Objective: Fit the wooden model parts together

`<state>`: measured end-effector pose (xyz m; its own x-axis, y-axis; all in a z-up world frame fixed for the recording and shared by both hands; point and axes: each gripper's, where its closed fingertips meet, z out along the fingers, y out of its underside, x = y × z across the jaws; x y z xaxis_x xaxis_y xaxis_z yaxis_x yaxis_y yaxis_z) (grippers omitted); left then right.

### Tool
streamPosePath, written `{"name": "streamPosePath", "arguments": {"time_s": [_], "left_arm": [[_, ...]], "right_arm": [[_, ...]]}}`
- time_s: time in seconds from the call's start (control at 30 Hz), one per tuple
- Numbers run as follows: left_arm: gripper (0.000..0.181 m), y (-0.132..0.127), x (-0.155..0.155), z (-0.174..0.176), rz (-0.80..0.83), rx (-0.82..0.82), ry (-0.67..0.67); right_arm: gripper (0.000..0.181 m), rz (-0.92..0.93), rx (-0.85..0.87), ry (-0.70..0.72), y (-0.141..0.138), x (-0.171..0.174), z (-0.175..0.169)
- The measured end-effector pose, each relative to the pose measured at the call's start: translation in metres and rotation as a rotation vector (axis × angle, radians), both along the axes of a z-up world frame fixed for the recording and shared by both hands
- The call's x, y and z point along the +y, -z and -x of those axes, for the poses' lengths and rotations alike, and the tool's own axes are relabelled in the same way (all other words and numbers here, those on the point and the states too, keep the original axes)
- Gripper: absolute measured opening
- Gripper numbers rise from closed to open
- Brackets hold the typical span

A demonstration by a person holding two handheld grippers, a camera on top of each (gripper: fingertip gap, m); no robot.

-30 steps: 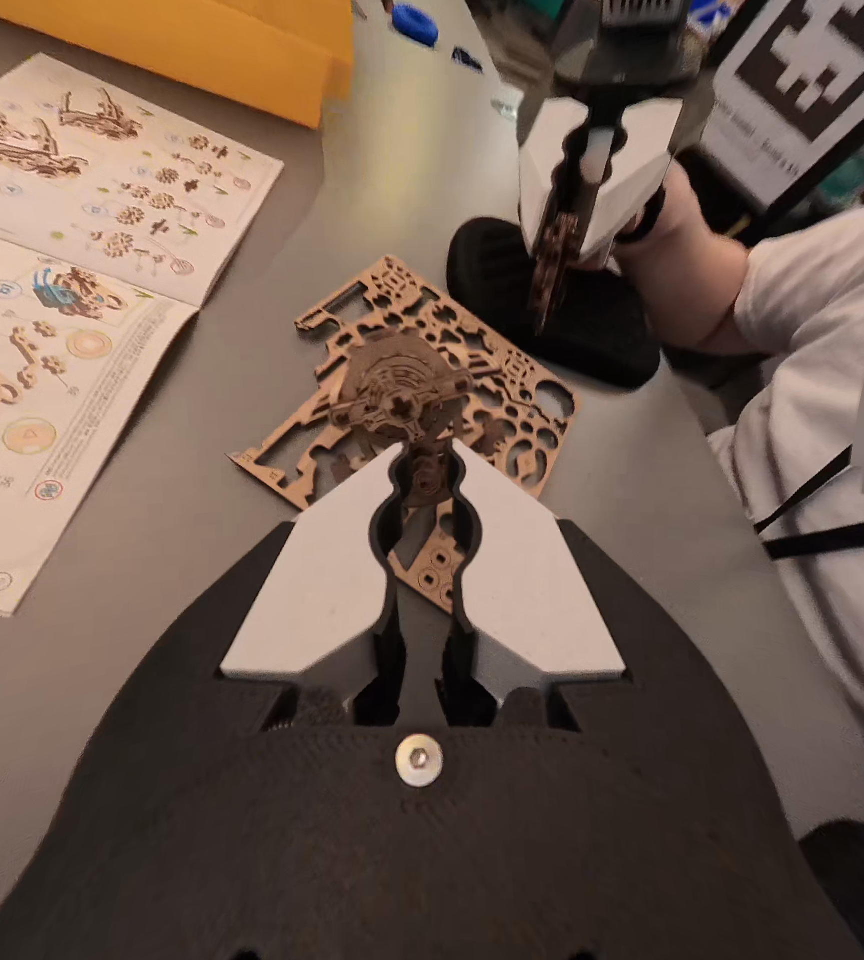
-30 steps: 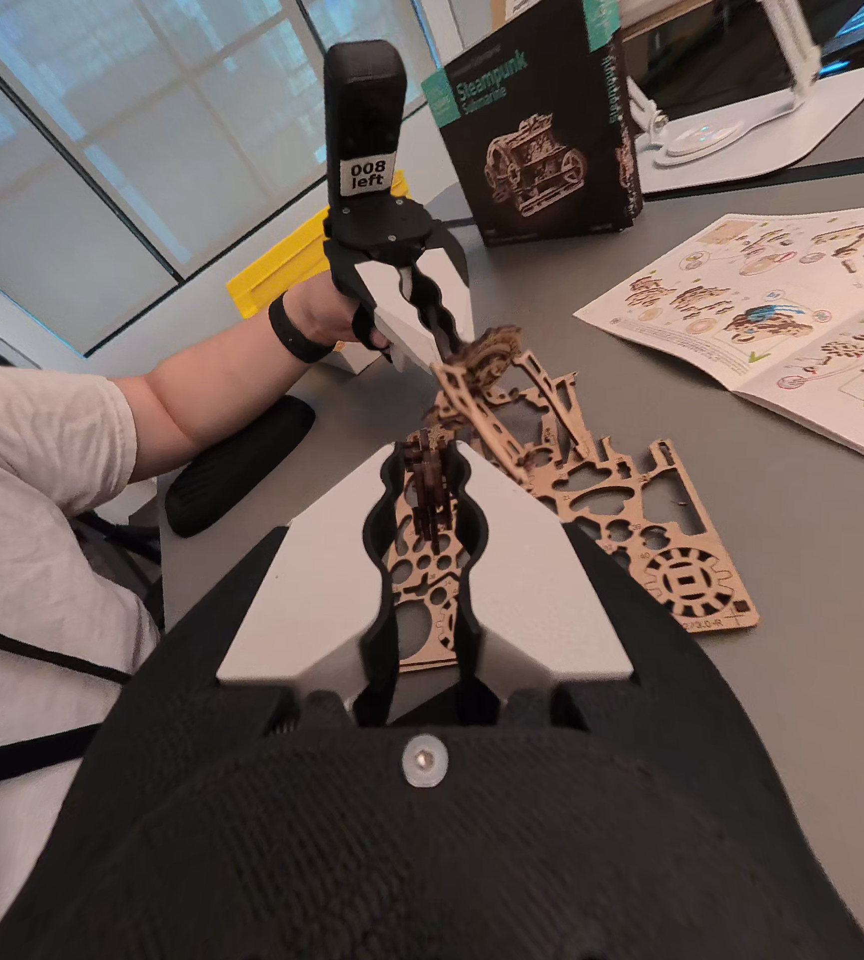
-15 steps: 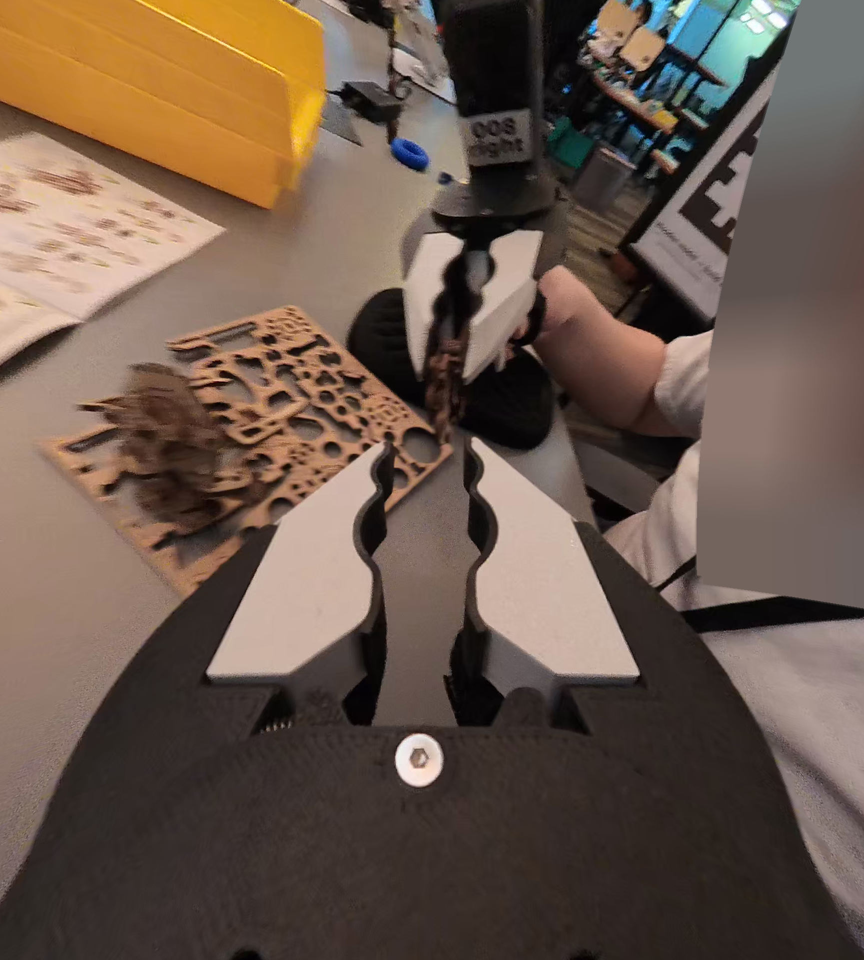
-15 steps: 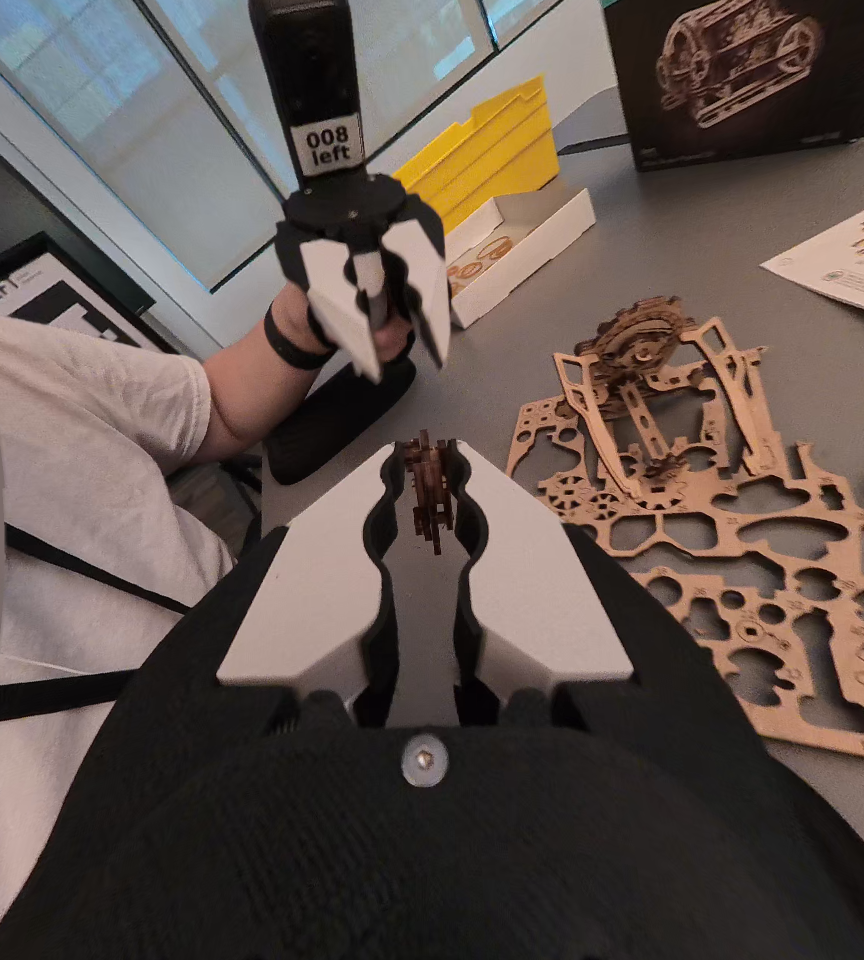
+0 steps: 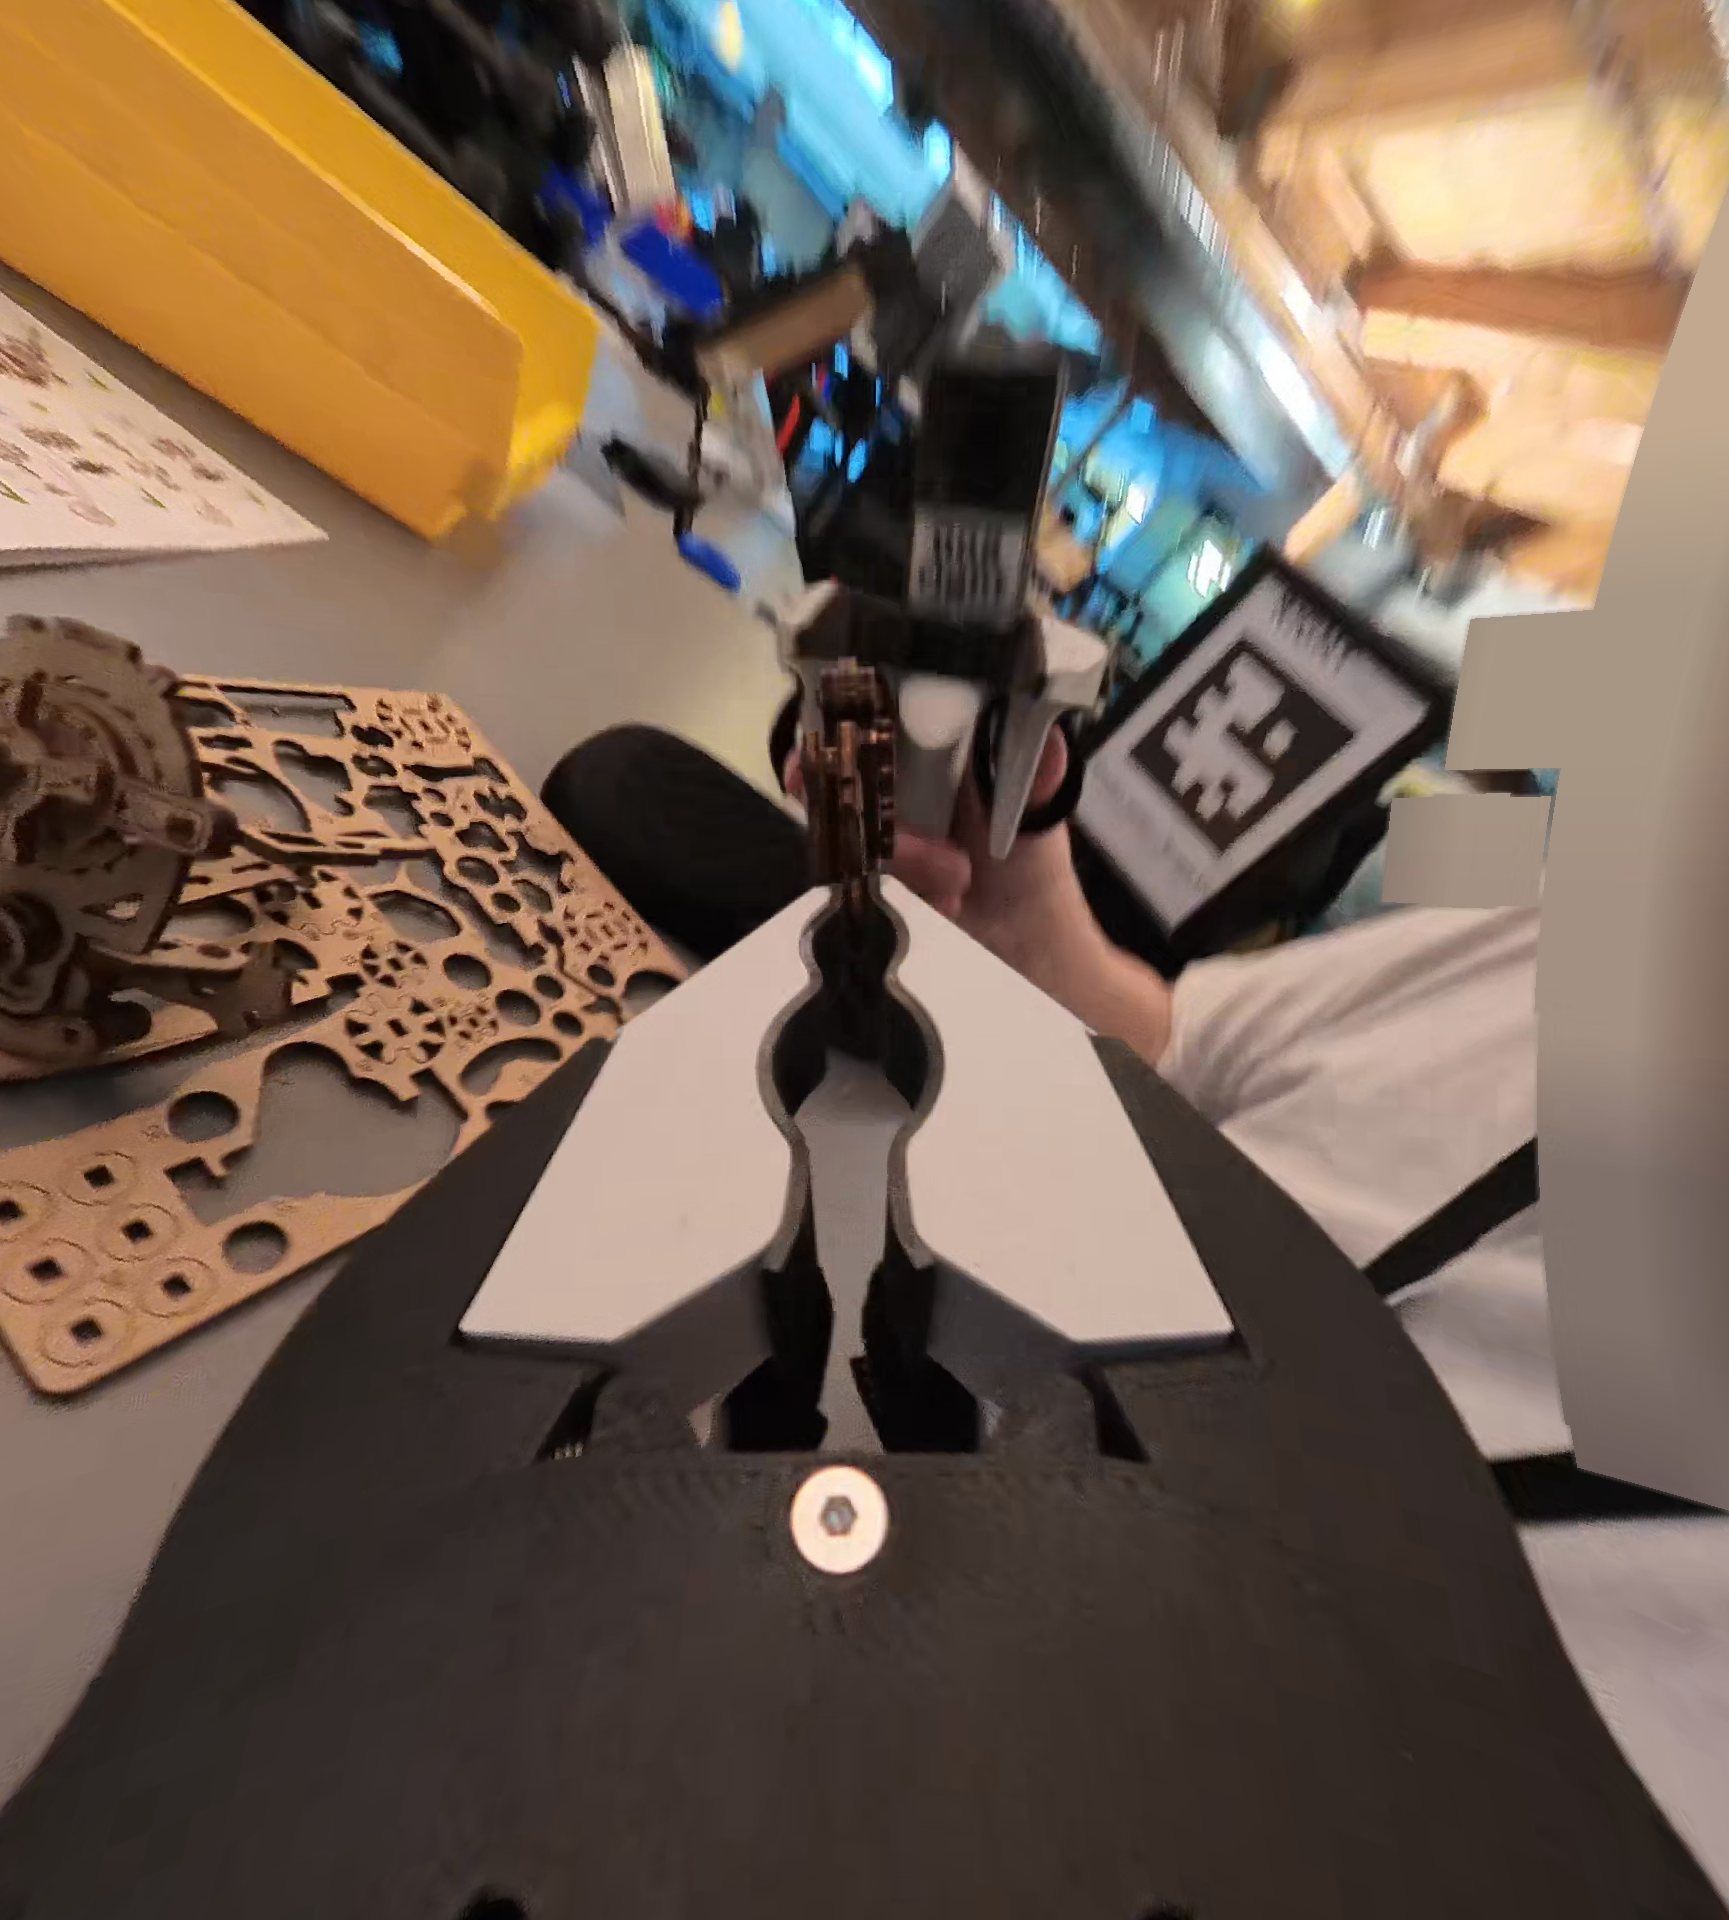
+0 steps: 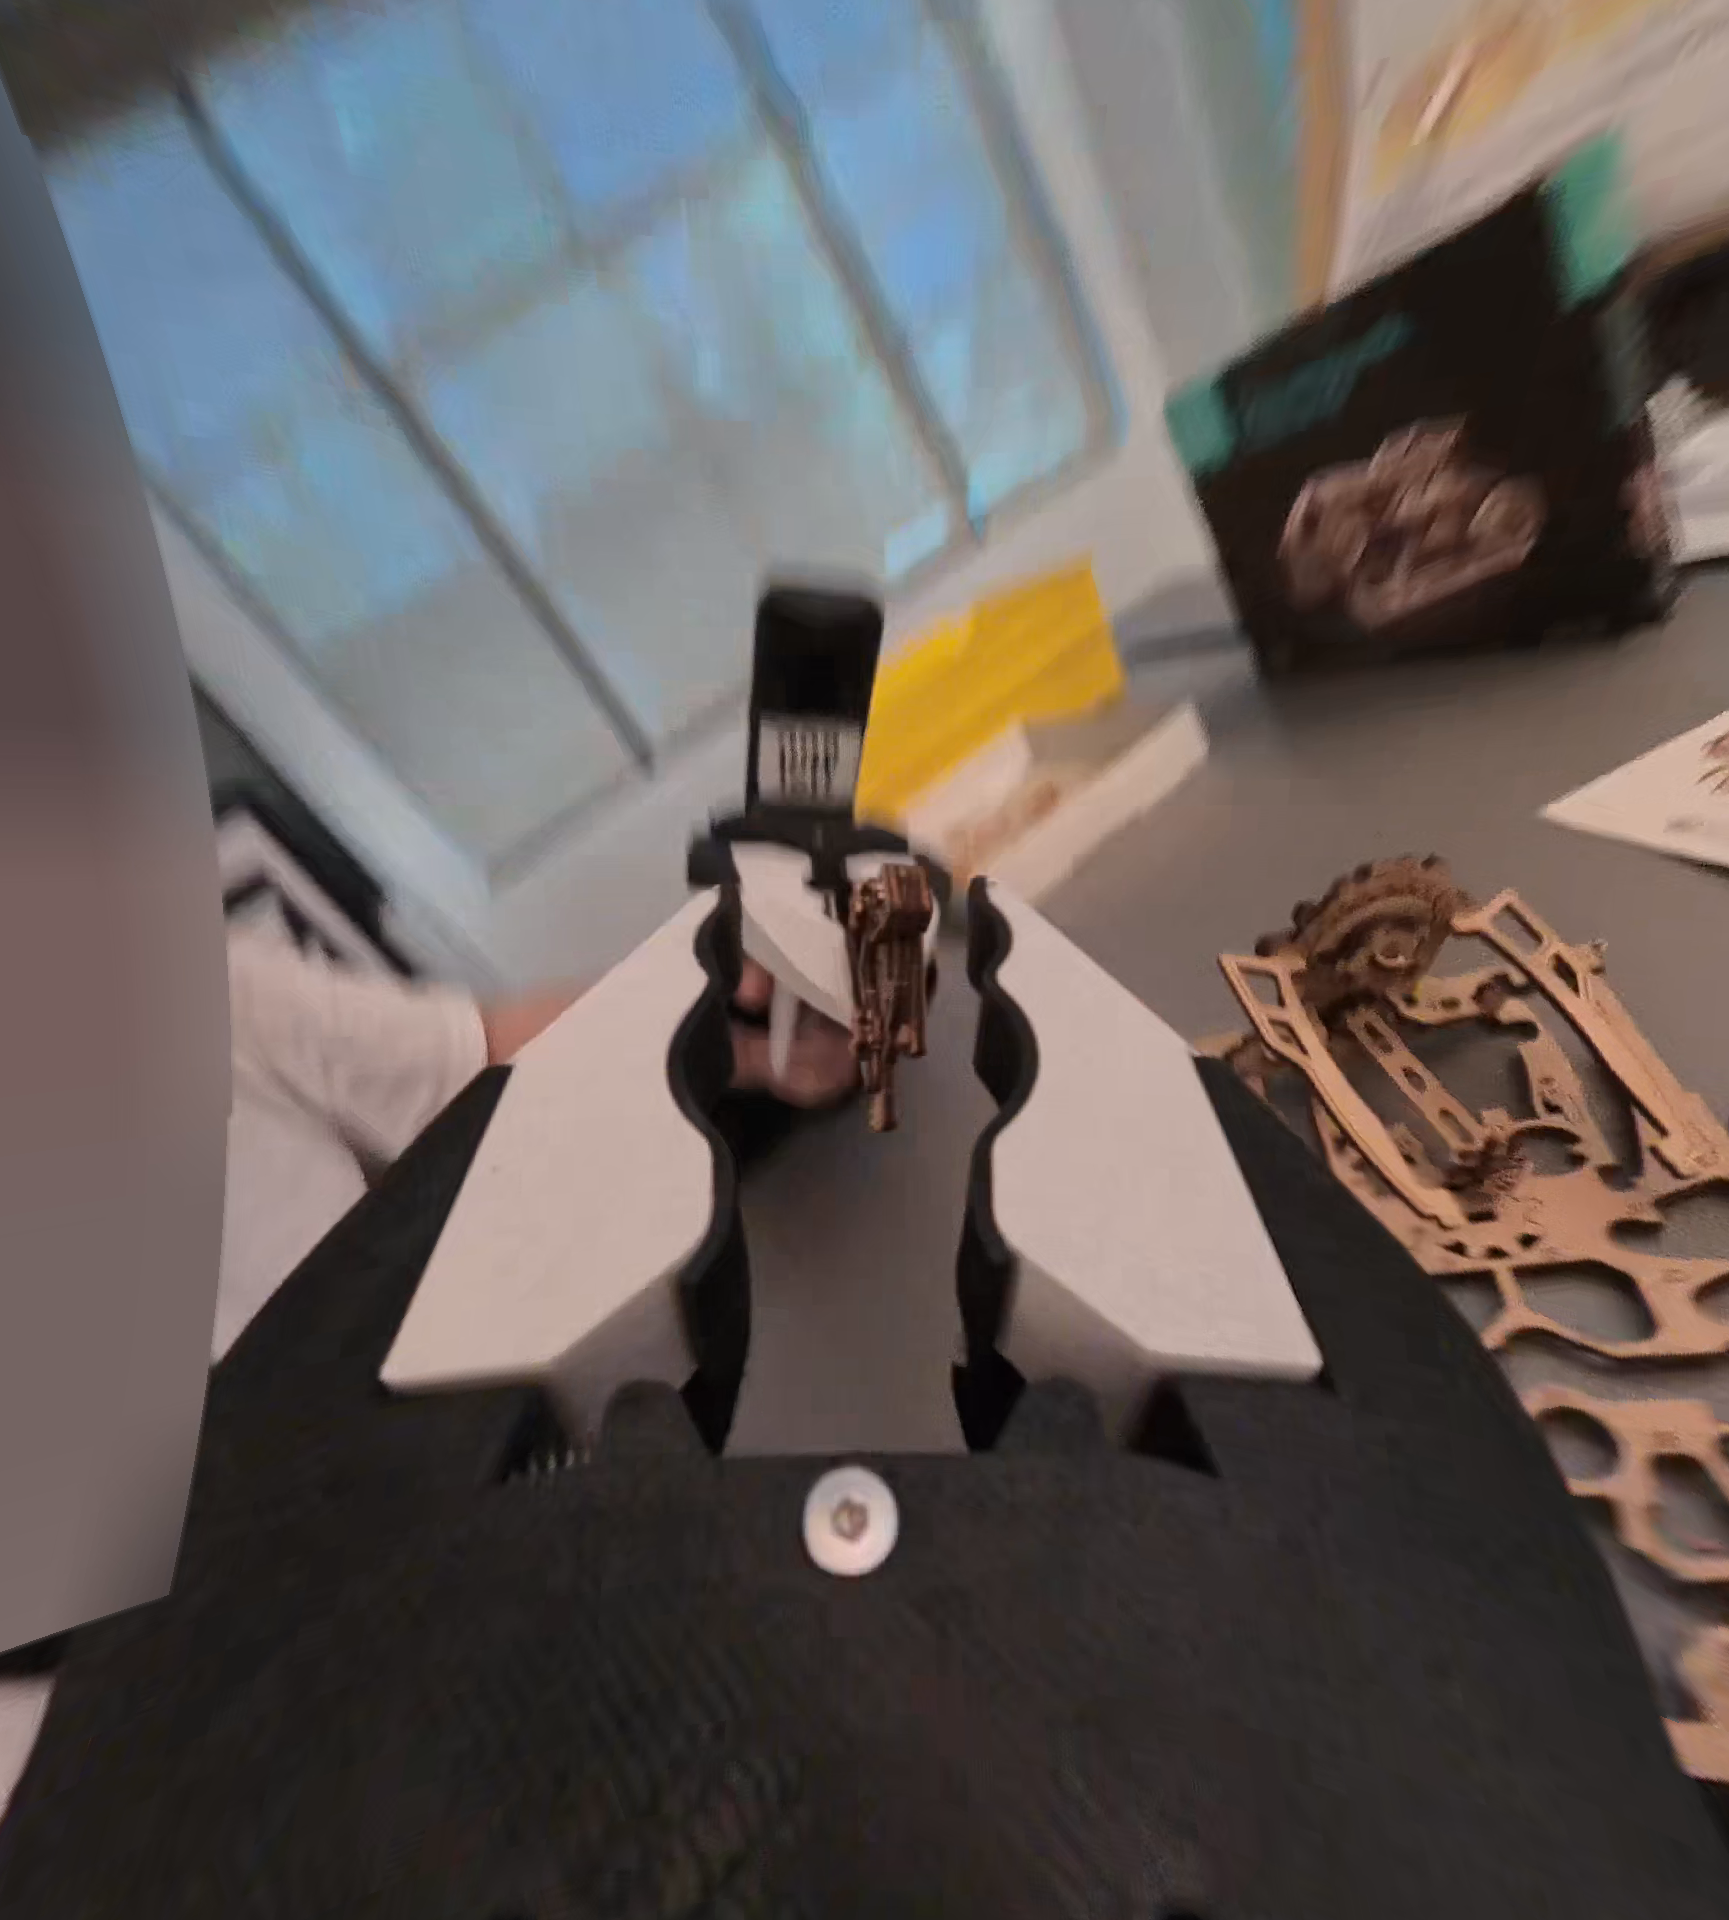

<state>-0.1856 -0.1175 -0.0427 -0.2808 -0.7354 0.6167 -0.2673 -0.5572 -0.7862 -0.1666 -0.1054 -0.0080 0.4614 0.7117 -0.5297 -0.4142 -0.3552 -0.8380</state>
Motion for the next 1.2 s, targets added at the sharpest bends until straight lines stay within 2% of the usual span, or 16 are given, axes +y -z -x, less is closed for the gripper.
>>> {"name": "streamPosePath", "arguments": {"time_s": [0.07,0.13,0.23,0.33,0.37,0.4,0.57,0.63,0.83,0.97,1.07,1.13,1.2], "left_arm": [[0.000,-0.007,0.005,0.005,0.087,-0.051,-0.095],[0.000,-0.014,0.006,0.010,0.140,-0.100,-0.163],[0.000,-0.023,-0.001,0.013,0.186,-0.162,-0.218],[0.000,-0.028,-0.006,0.013,0.231,-0.208,-0.260],[0.000,-0.028,-0.007,0.013,0.239,-0.217,-0.273],[0.000,-0.029,-0.007,0.015,0.251,-0.234,-0.284],[0.000,-0.029,-0.006,0.017,0.281,-0.252,-0.306],[0.000,-0.026,-0.005,0.016,0.281,-0.247,-0.329],[0.000,-0.017,-0.004,0.011,0.318,-0.229,-0.355],[0.000,-0.014,-0.010,0.010,0.340,-0.207,-0.305],[0.008,-0.011,-0.013,0.023,0.213,-0.151,-0.241],[0.015,-0.004,0.004,0.033,0.040,-0.068,-0.238],[0.017,0.007,0.030,0.039,-0.202,0.020,-0.224]], "right_arm": [[0.044,-0.019,0.227,0.147,-0.008,-0.006,-0.013],[0.049,0.043,0.341,0.231,0.004,-0.007,-0.012],[0.048,0.083,0.401,0.228,0.012,-0.007,0.011],[0.034,0.040,0.480,0.236,0.005,-0.009,0.024],[0.024,0.002,0.517,0.226,-0.002,-0.011,0.025],[0.014,-0.003,0.523,0.239,-0.003,-0.010,0.024],[0.018,0.044,0.485,0.177,0.002,-0.005,0.039],[0.012,0.057,0.479,0.171,0.005,-0.004,0.041],[0.012,0.093,0.565,0.171,0.012,0.000,0.037],[0.011,0.088,0.505,0.180,0.016,-0.006,0.037],[0.009,0.083,0.476,0.239,0.015,-0.012,0.022],[0.010,0.127,0.461,0.254,0.022,-0.014,0.008],[0.010,0.151,0.464,0.291,0.028,-0.015,-0.007]]}}
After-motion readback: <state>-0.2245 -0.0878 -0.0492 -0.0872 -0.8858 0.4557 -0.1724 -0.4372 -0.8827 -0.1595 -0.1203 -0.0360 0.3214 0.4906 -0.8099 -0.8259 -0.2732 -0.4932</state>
